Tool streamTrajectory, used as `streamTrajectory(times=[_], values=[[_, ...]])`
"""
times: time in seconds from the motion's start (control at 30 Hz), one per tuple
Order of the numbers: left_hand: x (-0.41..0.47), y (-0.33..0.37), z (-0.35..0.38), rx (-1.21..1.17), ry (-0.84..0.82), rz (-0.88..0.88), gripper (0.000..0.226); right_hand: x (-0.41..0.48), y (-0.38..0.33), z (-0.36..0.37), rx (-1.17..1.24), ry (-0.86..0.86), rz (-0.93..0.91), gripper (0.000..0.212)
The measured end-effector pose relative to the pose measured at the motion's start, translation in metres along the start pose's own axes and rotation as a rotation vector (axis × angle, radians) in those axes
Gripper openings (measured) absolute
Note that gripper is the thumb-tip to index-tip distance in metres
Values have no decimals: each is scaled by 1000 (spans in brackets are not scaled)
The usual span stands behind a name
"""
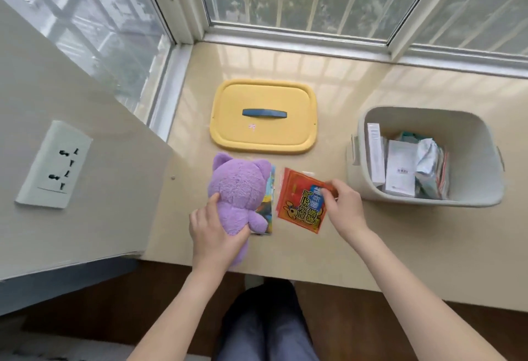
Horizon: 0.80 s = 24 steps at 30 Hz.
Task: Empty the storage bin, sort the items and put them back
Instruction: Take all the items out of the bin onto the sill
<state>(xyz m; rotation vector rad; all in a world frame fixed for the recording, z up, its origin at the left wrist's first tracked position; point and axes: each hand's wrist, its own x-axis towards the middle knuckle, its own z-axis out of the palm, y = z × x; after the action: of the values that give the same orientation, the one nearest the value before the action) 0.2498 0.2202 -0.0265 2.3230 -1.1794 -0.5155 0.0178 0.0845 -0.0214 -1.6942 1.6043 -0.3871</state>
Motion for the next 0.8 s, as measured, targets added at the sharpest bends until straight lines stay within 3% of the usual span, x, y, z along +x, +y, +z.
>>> streamTrajectory(times=[0.27, 0.4, 0.53, 0.8], values=[[36, -27, 84, 1, 54, -13, 90, 91, 55, 56, -238, -114, 112, 15], [36, -31, 98, -22, 60, -42, 89, 99, 76, 77, -318, -78, 7, 27], [35, -33, 104, -59, 64, -55, 88, 81, 84, 95, -447, -7, -153, 52], [35, -41, 118, -36, 90, 26, 85, 64, 93, 130, -470, -79, -198, 54]])
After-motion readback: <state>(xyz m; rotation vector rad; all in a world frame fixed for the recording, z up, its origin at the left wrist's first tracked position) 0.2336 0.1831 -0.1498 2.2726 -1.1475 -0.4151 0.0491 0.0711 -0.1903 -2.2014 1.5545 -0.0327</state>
